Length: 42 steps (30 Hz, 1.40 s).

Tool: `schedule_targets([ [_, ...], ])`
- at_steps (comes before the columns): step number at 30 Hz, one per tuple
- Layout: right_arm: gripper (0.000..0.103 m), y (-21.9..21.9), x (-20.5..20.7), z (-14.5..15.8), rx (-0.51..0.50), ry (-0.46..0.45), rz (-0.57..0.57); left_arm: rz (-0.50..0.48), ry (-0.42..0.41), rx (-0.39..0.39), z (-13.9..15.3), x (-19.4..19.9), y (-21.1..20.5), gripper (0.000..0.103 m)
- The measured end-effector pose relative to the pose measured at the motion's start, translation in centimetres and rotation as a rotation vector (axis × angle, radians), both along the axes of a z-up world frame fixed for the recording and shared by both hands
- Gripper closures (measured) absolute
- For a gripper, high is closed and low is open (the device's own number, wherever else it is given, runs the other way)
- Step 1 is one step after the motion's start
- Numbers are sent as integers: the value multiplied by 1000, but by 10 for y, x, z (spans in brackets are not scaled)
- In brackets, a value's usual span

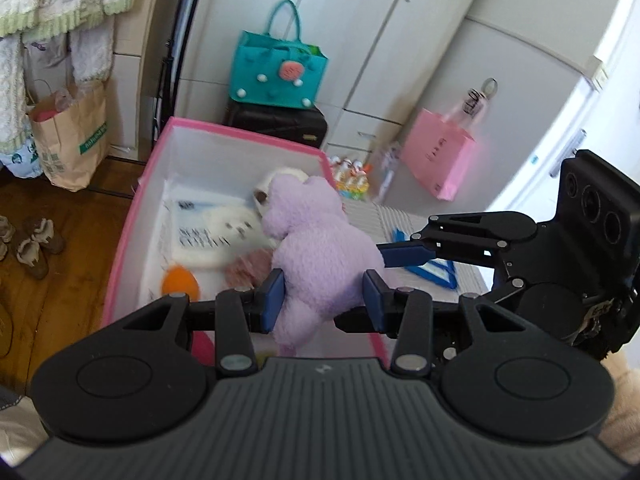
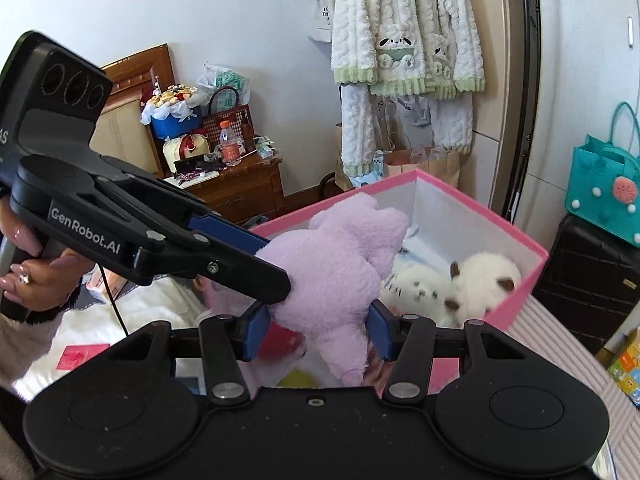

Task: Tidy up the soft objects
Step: 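Carry the lilac plush in both grippers over the pink box, then lower the lilac plush into the box and open both grippers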

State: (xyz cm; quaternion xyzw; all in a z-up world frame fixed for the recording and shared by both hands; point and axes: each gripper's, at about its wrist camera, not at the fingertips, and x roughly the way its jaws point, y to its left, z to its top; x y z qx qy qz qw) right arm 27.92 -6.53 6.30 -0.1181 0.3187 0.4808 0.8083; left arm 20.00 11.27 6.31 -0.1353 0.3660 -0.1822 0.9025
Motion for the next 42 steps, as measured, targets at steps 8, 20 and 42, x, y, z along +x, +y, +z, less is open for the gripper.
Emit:
schedule_targets([
  [8, 46, 43, 59, -22, -86, 27, 32, 92, 45, 24, -20, 54, 24, 62],
  [20, 46, 68, 105, -50, -175, 104, -11, 119, 100, 96, -48, 108, 28, 62],
  [42, 48, 41, 83, -31, -169, 38, -116, 157, 52, 153, -32, 86, 20, 63],
])
